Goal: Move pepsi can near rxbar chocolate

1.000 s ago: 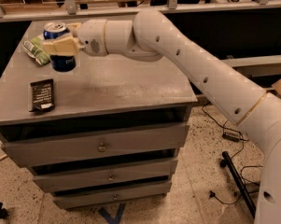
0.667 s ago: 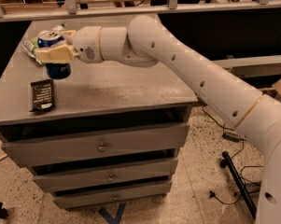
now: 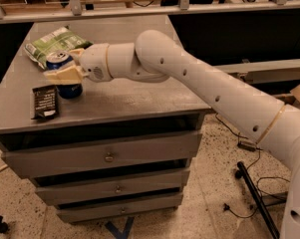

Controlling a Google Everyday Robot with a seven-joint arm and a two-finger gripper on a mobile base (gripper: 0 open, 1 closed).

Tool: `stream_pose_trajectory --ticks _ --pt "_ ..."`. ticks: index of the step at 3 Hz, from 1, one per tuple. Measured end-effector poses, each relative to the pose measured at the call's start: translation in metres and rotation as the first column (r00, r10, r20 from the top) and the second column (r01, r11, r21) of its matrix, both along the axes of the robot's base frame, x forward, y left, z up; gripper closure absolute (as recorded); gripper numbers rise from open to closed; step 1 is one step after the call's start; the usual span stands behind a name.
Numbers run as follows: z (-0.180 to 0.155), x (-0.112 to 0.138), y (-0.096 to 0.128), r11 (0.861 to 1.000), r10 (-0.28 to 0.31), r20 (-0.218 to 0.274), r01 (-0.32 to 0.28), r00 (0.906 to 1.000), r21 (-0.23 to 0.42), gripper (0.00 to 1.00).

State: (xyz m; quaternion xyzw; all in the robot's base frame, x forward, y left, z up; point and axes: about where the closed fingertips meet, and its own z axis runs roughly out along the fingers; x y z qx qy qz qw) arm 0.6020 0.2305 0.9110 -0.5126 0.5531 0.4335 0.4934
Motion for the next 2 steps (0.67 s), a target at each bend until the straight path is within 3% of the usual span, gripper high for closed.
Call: stream_pose_trajectory --ticks 1,2 --pt "-0.0015 -0.0016 0.0020 1.000 0.004 0.001 -0.004 1.0000 -0.003 0.36" --pt "-0.0013 -0.0037 0.0052 1.000 0.010 0.001 -0.010 1.0000 -0.002 0.05"
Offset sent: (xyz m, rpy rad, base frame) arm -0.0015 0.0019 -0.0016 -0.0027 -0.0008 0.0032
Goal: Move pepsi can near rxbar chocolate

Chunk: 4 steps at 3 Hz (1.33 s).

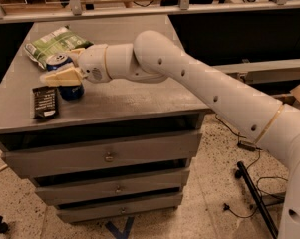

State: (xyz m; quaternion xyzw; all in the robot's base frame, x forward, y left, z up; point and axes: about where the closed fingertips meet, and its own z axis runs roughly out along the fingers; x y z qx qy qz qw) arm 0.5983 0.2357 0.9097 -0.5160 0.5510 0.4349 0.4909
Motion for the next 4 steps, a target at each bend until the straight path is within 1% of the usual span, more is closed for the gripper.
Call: stream_pose_trajectory --ticks 1,2,3,4 --pt "0.004 0.000 -0.005 1.000 -0.009 0.007 0.009 0.9999 -0.002 0.00" --pt "0.017 0.003 -0.028 0.999 -0.051 0.034 0.051 0.9981 -0.008 0.00" --pt "0.031 0.008 -0.074 0.991 -0.125 0.050 0.128 0.9909 -0.043 0.00" --pt "0.033 0.009 -0.082 0.989 -0.139 0.053 0.141 0.9889 -0.049 0.00"
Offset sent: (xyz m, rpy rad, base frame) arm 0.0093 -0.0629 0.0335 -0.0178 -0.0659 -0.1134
